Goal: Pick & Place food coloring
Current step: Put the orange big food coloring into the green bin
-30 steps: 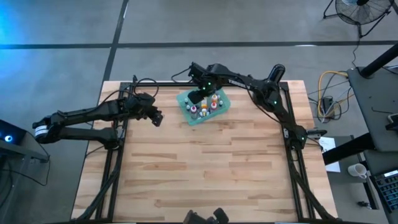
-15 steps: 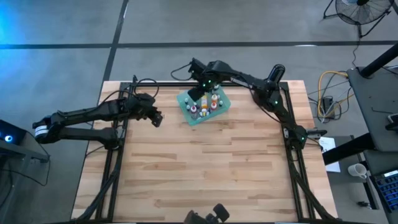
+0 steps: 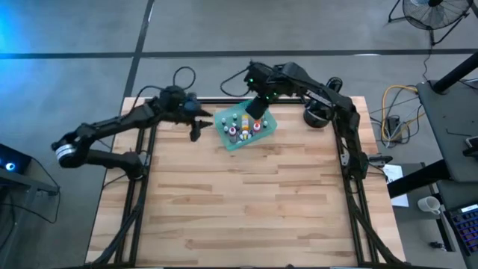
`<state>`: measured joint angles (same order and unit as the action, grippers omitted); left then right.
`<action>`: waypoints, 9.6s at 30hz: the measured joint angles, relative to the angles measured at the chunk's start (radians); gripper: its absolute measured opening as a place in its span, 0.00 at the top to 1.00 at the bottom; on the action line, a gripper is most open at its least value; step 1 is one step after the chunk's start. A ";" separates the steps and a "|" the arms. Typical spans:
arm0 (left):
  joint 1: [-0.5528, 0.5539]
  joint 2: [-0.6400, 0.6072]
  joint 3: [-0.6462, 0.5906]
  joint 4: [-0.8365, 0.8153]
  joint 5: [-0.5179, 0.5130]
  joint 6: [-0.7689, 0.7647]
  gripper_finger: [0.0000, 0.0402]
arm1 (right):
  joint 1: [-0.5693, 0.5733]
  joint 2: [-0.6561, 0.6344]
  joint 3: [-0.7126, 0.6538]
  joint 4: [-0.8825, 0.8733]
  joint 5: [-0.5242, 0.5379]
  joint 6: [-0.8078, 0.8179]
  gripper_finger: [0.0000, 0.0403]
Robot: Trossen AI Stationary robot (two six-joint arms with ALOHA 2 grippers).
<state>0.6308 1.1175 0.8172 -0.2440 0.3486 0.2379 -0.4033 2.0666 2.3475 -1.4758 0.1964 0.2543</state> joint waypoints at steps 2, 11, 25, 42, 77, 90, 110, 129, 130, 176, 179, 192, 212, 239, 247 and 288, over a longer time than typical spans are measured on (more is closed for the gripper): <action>0.007 0.064 0.034 0.057 -0.009 0.149 0.65 | 0.017 -0.020 0.000 -0.043 0.029 0.004 0.68; 0.041 0.427 0.300 -0.091 -0.128 0.289 0.65 | 0.063 -0.044 -0.002 -0.094 0.095 0.098 0.70; 0.165 0.504 0.325 -0.166 -0.074 0.231 0.68 | 0.085 -0.044 -0.019 -0.083 0.096 0.143 0.72; 0.154 0.616 0.324 -0.193 -0.100 0.176 0.68 | 0.096 -0.044 -0.132 -0.074 0.095 0.158 0.73; 0.020 0.623 0.326 -0.343 -0.115 -0.115 0.99 | 0.103 -0.068 -0.137 -0.057 0.148 0.209 0.83; -0.120 0.580 0.313 -0.459 -0.149 -0.199 0.99 | 0.196 -0.131 -0.157 -0.095 0.147 0.187 0.84; -0.325 0.485 0.252 -0.432 -0.179 -0.256 0.99 | 0.282 -0.250 -0.365 -0.090 0.155 0.231 0.84; -0.323 0.462 0.378 -0.274 -0.251 -0.196 0.70 | 0.290 -0.368 -0.457 -0.077 0.162 0.268 0.84; -0.319 0.465 0.400 -0.280 -0.208 -0.238 0.69 | 0.290 -0.383 -0.461 -0.075 0.173 0.270 0.84; -0.619 0.779 0.760 -0.491 -0.452 -1.396 0.59 | 0.300 -0.784 -0.891 0.054 0.278 0.199 0.84; -0.618 0.857 0.834 -0.576 -0.452 -1.408 0.59 | 0.300 -0.785 -0.891 0.055 0.279 0.141 0.84; -0.597 0.960 0.851 -0.648 -0.352 -1.407 0.59 | 0.300 -0.789 -0.891 0.103 0.327 0.081 0.84; -0.551 0.958 0.736 -0.534 -0.330 -1.381 0.59 | 0.256 -0.789 -0.891 0.122 0.384 0.048 0.84; -0.538 0.940 0.778 -0.578 -0.321 -1.329 0.81 | 0.241 -0.789 -0.891 0.124 0.383 0.033 0.84; -0.544 0.831 0.835 -0.670 -0.397 -1.334 0.81 | 0.241 -0.789 -0.891 0.124 0.383 0.033 0.84; -0.211 0.523 0.551 0.481 -0.240 -1.240 0.79 | 0.150 -1.020 -1.023 0.902 -0.127 0.314 0.84</action>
<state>0.4197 1.6409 1.3685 0.2373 0.1083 -1.0021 -0.2537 1.0466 1.3244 -0.5735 0.0689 0.5678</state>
